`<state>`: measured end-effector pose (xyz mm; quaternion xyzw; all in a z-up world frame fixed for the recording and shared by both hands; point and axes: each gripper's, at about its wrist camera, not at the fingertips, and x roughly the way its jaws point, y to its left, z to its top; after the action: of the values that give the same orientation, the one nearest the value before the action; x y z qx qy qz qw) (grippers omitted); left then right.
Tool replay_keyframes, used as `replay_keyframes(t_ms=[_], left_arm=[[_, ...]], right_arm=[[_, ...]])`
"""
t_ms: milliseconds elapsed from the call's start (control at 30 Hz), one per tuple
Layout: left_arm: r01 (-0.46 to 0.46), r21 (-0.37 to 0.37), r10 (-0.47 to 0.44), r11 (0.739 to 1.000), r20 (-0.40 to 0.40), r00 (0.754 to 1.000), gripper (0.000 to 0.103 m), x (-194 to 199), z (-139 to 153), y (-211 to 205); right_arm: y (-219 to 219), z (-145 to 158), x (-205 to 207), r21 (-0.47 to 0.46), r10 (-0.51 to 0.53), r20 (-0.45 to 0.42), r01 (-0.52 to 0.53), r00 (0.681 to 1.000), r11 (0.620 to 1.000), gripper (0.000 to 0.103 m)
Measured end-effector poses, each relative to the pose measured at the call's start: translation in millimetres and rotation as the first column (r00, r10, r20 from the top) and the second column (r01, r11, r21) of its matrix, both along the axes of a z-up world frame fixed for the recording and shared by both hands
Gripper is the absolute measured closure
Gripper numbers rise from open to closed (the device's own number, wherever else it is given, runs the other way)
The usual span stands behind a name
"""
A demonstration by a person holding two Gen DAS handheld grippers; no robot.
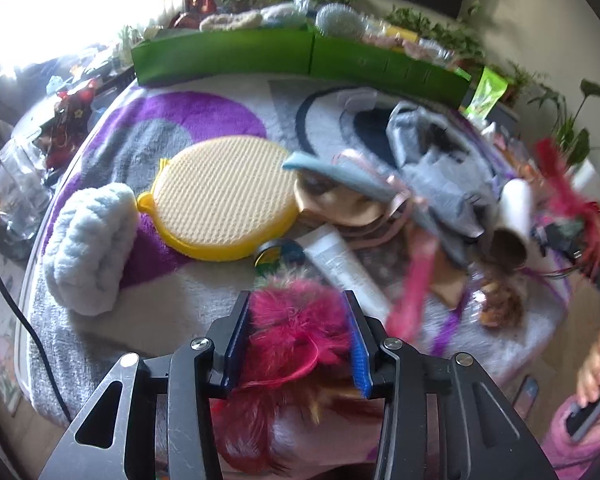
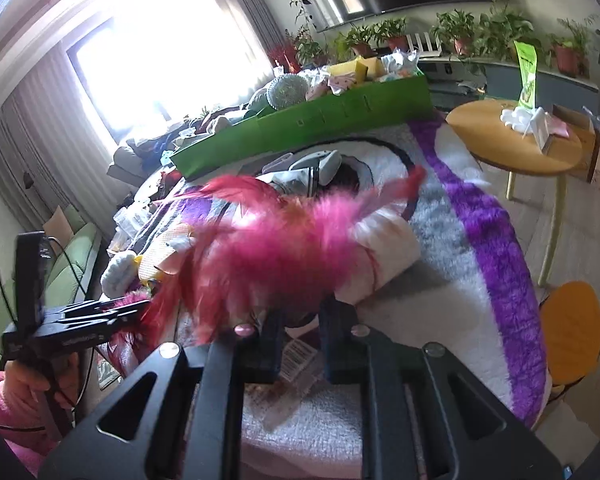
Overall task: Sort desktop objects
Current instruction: 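Lift both feather toys off the table and carry them toward the green boxes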
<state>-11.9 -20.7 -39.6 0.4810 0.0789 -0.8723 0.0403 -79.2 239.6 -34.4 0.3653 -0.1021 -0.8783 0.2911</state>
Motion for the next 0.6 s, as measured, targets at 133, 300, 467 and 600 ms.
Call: replay_keyframes(t_ms=[133, 300, 467, 600], left_arm=[[0.011, -0.012, -0.011, 1.000, -0.013, 1.000, 0.063, -0.8, -4.4, 0.2], [-0.006, -0.020, 0.006, 1.000, -0.005, 1.000, 0.099, -3.7, -2.6, -5.1], [-0.001, -0.052, -0.002, 0.999, -0.054, 0.999, 0.099, -0.1, 15.2, 0.5], [-0.036, -0.077, 0.029, 0.996, -0.090, 0.995, 0.099, -5.1, 37.8, 0.9]], right_arm=[[-1.5, -1.3, 1.1, 0.006, 0.001, -0.010, 0.000, 1.000, 1.000, 0.084], [-2.9, -0.2, -0.2, 0.001, -0.002, -0.036, 0.002, 0.999, 1.000, 0.092], [-9.7, 4.6, -0.2, -0.003, 0.018, -0.085, -0.018, 0.996, 1.000, 0.096], [-16.0, 6.0, -2.8, -0.044, 0.052, -0.103, -0.057, 0.993, 0.997, 0.096]])
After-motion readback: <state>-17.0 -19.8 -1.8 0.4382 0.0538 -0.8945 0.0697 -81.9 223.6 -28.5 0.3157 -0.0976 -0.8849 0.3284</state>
